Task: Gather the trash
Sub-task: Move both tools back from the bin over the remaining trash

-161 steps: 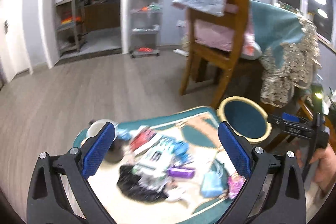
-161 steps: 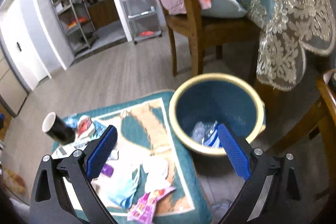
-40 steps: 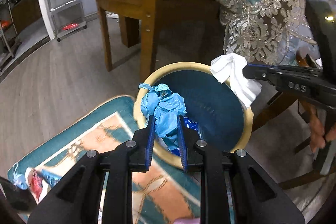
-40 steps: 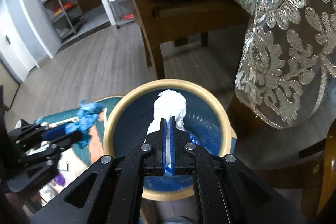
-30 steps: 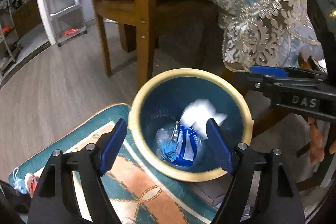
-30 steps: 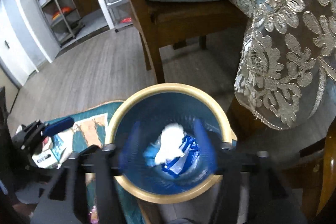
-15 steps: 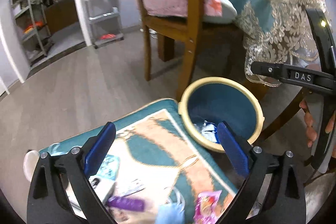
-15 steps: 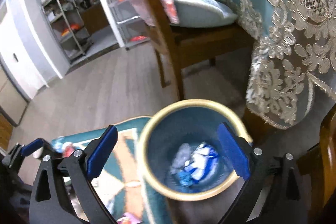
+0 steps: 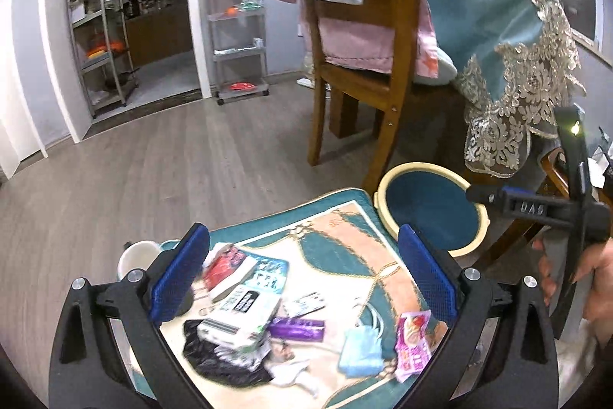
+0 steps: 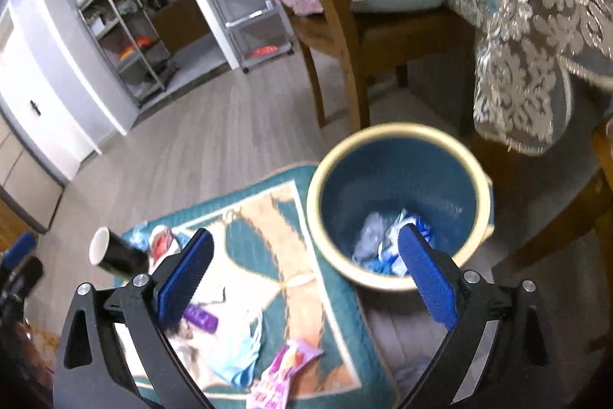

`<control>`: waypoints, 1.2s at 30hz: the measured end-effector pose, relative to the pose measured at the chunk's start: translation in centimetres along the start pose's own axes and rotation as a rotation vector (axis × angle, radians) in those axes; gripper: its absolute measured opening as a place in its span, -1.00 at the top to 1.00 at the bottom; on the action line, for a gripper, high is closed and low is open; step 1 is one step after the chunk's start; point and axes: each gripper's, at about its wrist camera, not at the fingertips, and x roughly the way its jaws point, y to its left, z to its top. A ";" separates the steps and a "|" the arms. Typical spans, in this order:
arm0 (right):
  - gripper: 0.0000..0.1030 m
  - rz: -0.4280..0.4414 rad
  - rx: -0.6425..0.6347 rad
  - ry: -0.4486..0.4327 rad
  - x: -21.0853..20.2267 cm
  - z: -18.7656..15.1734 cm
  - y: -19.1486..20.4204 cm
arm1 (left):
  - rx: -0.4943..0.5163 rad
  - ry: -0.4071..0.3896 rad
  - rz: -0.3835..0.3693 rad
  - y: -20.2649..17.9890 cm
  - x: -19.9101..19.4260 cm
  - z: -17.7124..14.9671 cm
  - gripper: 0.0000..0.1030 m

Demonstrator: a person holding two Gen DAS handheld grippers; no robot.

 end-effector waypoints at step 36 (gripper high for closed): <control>-0.87 -0.172 -0.158 0.227 5.3 -11.5 3.7 | -0.061 0.107 0.019 2.5 2.1 -6.4 -0.88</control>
